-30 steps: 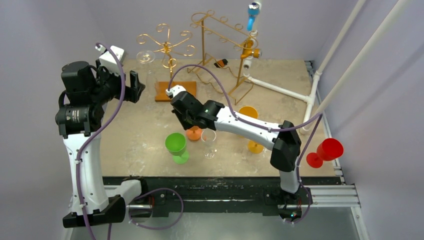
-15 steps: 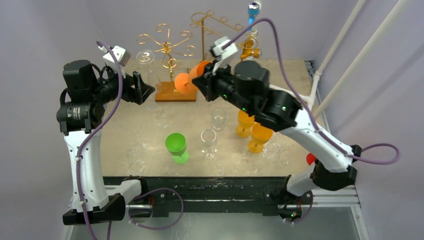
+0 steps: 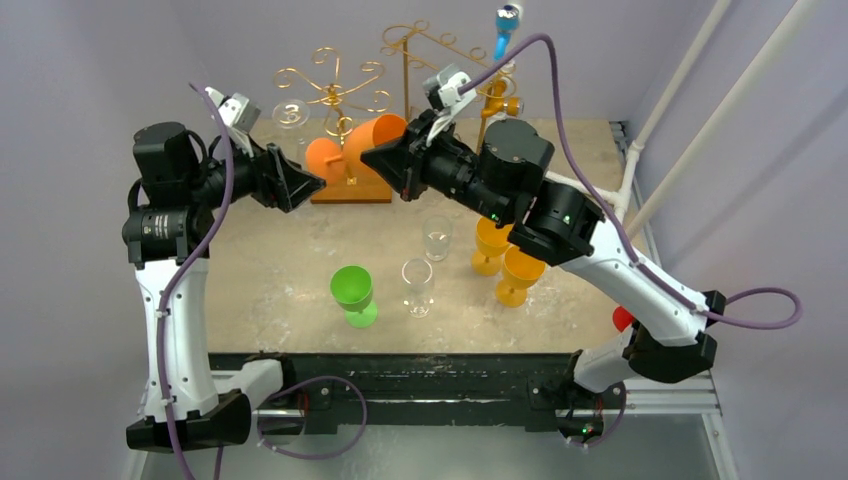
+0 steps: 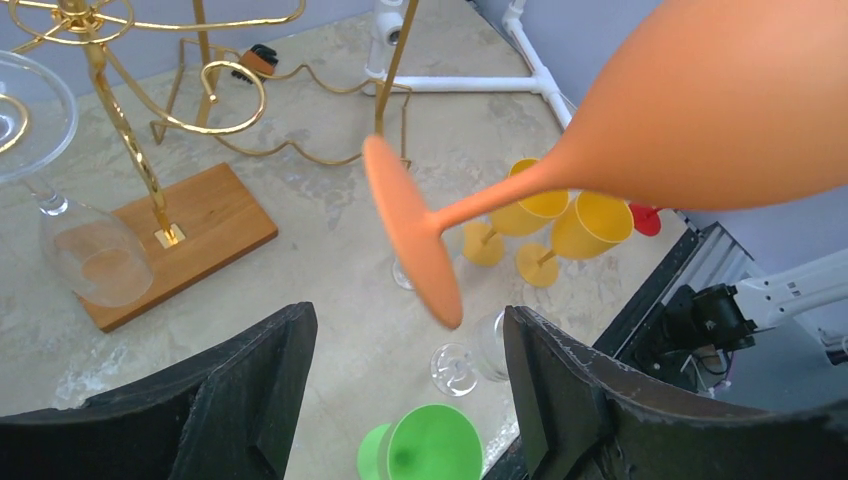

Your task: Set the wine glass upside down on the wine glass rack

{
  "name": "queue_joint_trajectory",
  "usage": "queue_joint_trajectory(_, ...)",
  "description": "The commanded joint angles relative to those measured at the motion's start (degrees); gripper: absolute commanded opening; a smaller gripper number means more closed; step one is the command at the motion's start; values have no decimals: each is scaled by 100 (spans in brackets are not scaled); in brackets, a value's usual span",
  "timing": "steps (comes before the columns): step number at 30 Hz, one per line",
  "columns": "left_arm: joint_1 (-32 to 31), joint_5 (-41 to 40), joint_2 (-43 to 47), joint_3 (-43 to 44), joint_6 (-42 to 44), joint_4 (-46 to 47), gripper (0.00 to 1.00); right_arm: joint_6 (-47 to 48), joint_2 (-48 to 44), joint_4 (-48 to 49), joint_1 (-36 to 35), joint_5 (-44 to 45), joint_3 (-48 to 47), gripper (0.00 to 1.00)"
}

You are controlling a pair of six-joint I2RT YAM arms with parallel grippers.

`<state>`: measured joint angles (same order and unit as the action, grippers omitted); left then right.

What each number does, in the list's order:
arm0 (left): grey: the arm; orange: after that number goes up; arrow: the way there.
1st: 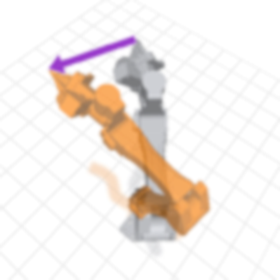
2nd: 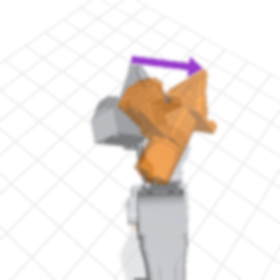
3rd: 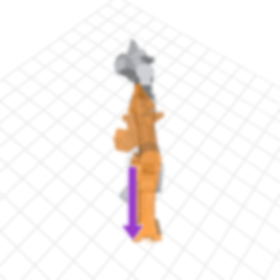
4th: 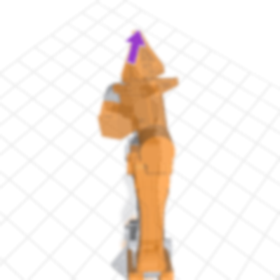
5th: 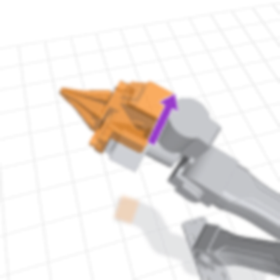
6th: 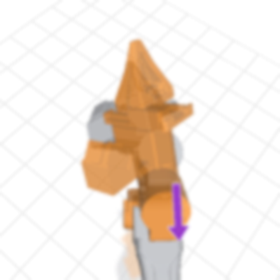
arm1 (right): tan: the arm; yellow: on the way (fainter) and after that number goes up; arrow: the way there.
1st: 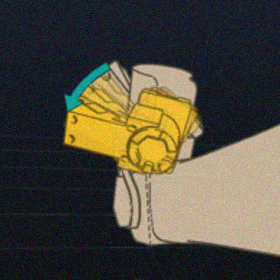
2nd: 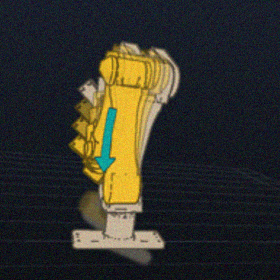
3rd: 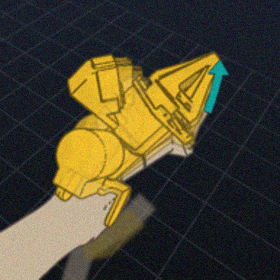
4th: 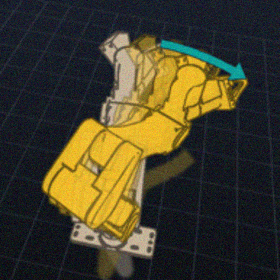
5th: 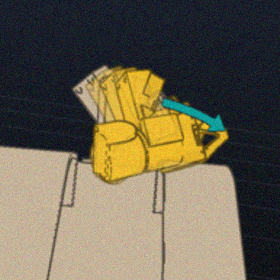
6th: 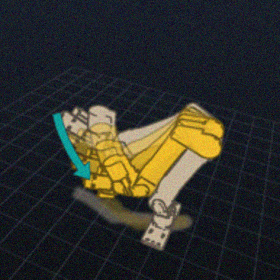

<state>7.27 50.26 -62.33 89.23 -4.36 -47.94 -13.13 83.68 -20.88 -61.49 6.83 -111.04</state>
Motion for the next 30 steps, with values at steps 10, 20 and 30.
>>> queue_joint_trajectory(10,26,-102,-218,-85,400,233,35,-357,-55,1001,-91,-665,479,0)
queue_joint_trajectory(20,20,-661,-376,497,1696,405,0,-401,-416,416,-68,-702,873,99)
queue_joint_trajectory(30,21,-541,315,203,4457,919,0,111,-209,-2001,376,-616,-406,99)
